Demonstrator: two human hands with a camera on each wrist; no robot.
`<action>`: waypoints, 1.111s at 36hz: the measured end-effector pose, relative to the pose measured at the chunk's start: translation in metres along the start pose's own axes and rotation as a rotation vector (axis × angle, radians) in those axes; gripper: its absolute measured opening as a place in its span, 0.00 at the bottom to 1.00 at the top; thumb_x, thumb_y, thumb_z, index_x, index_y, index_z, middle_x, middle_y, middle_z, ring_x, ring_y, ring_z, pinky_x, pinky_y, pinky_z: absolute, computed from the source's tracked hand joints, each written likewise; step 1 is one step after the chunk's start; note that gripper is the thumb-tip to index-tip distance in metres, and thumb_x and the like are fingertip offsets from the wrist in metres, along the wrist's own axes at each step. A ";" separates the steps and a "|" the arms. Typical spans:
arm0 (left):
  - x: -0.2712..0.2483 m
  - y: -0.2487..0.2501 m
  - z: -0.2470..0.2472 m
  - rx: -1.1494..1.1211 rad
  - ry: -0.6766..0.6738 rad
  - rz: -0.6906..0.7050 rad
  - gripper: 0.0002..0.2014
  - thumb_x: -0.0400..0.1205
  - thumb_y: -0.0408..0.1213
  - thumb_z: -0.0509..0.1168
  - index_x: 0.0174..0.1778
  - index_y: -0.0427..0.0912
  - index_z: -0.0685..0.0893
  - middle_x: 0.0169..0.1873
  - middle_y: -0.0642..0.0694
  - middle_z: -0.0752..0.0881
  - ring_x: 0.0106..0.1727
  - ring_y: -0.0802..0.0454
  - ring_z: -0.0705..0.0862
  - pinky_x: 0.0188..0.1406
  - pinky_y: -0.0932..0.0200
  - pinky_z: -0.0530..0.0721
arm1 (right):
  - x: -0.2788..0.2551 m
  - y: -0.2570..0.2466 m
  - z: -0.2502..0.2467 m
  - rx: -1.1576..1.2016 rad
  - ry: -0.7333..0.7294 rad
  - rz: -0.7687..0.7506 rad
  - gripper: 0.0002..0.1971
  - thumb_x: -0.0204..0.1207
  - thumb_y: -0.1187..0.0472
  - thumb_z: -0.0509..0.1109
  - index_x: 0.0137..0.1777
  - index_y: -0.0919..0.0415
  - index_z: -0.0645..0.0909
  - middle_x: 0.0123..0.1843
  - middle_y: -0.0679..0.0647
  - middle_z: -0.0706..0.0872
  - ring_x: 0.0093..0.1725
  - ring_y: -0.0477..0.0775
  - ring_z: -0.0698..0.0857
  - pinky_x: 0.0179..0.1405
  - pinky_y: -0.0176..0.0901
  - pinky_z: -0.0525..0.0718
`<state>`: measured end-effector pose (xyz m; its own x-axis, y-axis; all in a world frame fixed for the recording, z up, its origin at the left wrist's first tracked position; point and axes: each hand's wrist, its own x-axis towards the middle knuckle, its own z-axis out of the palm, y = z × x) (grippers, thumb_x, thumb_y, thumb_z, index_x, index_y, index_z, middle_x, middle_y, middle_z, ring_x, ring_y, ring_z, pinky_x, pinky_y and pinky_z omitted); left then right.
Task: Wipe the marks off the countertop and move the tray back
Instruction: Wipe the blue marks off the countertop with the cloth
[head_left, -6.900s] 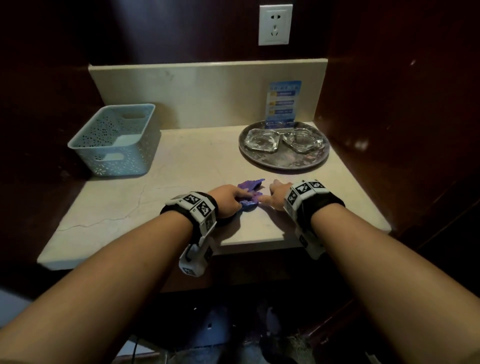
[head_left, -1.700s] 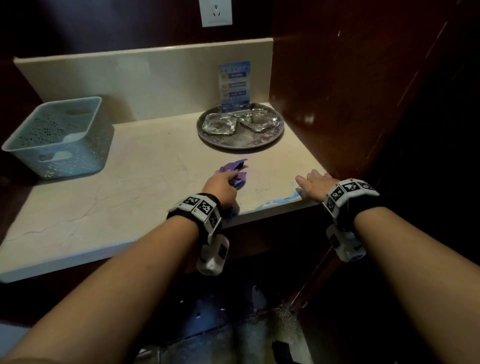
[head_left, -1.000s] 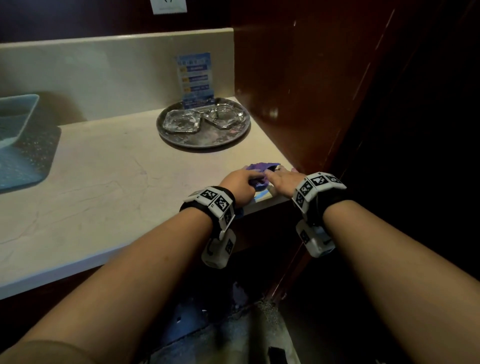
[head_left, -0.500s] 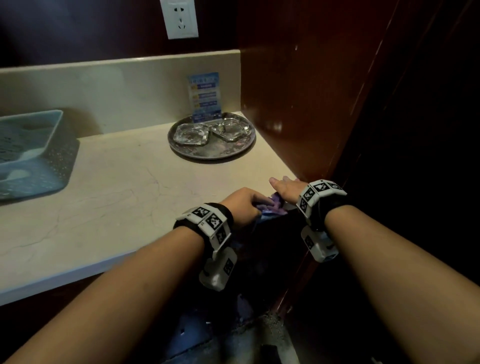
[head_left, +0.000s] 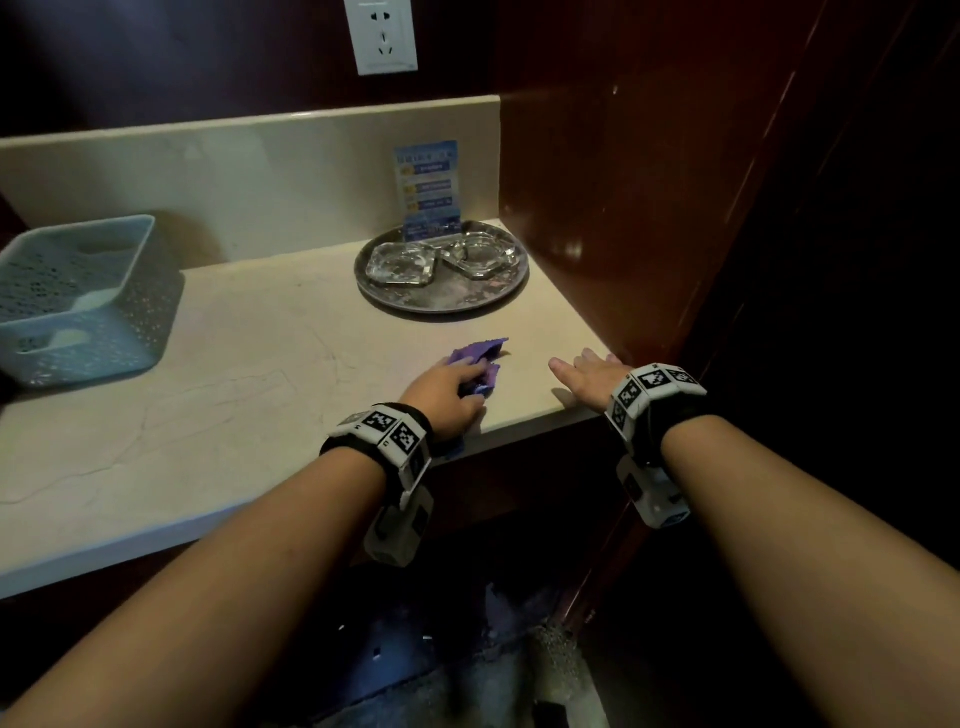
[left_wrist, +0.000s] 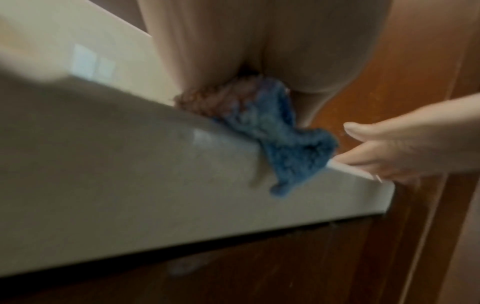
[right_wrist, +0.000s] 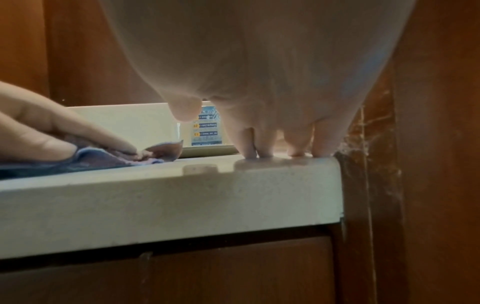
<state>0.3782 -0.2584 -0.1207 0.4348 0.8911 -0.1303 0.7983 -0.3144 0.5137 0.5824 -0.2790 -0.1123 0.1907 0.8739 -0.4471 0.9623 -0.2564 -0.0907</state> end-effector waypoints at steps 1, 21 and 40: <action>0.000 0.000 0.001 0.008 0.005 0.015 0.26 0.80 0.40 0.64 0.76 0.50 0.71 0.80 0.49 0.66 0.82 0.49 0.62 0.78 0.59 0.60 | -0.002 0.000 -0.001 0.012 0.000 -0.005 0.28 0.85 0.42 0.36 0.84 0.48 0.51 0.83 0.61 0.56 0.84 0.68 0.51 0.81 0.59 0.50; -0.013 0.021 0.038 -0.176 0.058 0.190 0.17 0.80 0.31 0.66 0.64 0.47 0.85 0.69 0.47 0.82 0.75 0.55 0.75 0.70 0.73 0.63 | 0.001 0.002 0.007 -0.180 0.014 -0.081 0.25 0.87 0.53 0.39 0.84 0.49 0.48 0.83 0.65 0.57 0.84 0.65 0.50 0.82 0.63 0.49; -0.007 -0.013 -0.005 -0.182 0.211 -0.134 0.17 0.79 0.35 0.65 0.64 0.47 0.85 0.67 0.43 0.83 0.69 0.45 0.80 0.67 0.61 0.73 | 0.004 0.004 0.009 -0.136 0.025 -0.110 0.25 0.87 0.55 0.41 0.84 0.53 0.48 0.82 0.61 0.59 0.83 0.64 0.51 0.82 0.65 0.48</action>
<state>0.3630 -0.2588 -0.1226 0.2195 0.9749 -0.0381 0.7466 -0.1427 0.6498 0.5856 -0.2805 -0.1227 0.0857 0.9042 -0.4183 0.9947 -0.1018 -0.0164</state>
